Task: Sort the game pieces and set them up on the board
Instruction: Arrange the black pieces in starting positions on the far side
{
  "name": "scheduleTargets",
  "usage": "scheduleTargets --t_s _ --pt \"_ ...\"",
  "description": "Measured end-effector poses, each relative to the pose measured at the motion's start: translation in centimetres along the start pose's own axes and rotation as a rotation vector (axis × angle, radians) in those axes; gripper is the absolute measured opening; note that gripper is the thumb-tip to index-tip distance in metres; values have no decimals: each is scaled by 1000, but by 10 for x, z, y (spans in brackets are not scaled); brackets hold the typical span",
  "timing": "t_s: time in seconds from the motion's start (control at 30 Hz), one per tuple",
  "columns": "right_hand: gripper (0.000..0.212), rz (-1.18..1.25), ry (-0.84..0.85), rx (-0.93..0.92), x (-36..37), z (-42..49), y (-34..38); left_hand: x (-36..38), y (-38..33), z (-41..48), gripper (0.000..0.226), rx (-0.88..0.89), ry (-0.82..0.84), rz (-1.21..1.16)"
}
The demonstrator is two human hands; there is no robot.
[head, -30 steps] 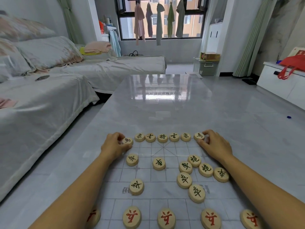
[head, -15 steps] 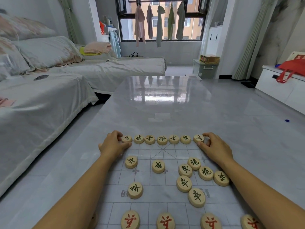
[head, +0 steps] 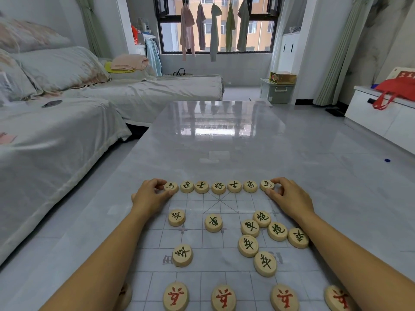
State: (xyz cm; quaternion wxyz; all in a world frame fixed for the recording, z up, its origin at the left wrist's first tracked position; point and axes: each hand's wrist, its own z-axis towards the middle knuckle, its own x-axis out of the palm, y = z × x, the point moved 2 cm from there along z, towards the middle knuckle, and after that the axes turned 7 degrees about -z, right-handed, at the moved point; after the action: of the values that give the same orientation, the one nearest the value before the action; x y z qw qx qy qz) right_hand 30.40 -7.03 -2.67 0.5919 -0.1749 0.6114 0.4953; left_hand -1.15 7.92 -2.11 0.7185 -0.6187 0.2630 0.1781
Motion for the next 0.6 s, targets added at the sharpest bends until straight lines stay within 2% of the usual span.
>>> scheduleTargets --t_s 0.13,0.6 --pt "37 8 -4 -2 1 1 0 2 -2 0 31 -6 -55 -11" --pt "38 2 -11 -12 0 0 0 4 -3 1 36 10 -55 75"
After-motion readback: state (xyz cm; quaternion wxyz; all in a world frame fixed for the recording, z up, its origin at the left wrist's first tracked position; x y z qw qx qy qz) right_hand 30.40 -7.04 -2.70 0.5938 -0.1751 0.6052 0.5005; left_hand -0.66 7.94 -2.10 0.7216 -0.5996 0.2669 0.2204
